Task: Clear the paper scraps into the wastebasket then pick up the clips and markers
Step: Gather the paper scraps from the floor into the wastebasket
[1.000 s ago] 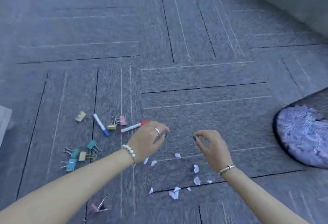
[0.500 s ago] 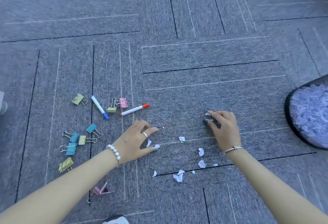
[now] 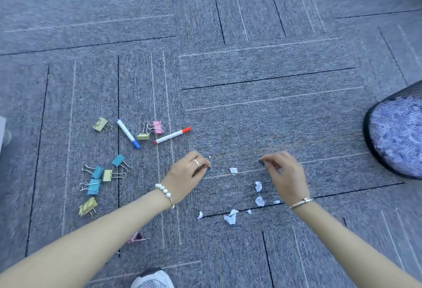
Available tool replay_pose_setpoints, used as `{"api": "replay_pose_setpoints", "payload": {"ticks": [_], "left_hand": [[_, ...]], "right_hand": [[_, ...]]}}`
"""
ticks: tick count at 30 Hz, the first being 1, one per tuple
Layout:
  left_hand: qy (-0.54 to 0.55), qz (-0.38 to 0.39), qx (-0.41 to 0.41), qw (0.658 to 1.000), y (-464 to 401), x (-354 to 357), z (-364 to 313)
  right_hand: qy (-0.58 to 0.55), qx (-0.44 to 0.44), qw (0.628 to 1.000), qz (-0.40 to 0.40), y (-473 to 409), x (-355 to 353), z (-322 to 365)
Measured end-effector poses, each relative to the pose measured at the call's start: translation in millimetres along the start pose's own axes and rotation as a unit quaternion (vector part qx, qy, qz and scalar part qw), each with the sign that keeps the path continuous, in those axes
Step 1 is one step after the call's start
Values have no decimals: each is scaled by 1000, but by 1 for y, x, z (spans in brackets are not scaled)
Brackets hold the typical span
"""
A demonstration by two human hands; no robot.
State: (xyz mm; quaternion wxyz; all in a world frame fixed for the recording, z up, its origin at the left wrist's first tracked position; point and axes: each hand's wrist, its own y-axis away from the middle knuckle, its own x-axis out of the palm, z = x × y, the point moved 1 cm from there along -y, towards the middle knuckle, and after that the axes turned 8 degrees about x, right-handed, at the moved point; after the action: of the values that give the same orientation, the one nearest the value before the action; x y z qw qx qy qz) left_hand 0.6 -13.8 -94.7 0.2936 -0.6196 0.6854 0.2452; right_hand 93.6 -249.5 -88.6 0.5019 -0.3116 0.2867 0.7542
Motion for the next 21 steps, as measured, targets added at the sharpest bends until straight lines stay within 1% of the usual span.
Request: {"api": "replay_pose_setpoints", "payload": {"ticks": [2,6,8,10,13,15,17,19,21], "left_hand": [[3,-5,-5,1000,-4,2,1],[-27,-19,-4,999,-7,6,4],[-53,-38,-7,998,-9,8,3],[-89,-55,-30,994,-11,7,2],[-103,-37,-72,991,-13,3,7],[-101,-17,-55,993,-13,3,10],[-70,-6,-23,997,-13,4,8],[-37,-13,-2,999,-13,6,6],[-39,-17,9,999,-14,6,6]], "right_hand": [[-12,-14,999,50,18,4,10],[-5,-61,993,105,23,22,29],[16,-83,990,113,16,32,34],[24,-78,989,120,10,39,36],[13,-59,992,109,9,41,36],[17,-65,993,95,11,42,36],[22,-60,993,98,11,43,36],[26,-53,992,111,10,44,37],[22,-44,991,124,10,42,37]]}}
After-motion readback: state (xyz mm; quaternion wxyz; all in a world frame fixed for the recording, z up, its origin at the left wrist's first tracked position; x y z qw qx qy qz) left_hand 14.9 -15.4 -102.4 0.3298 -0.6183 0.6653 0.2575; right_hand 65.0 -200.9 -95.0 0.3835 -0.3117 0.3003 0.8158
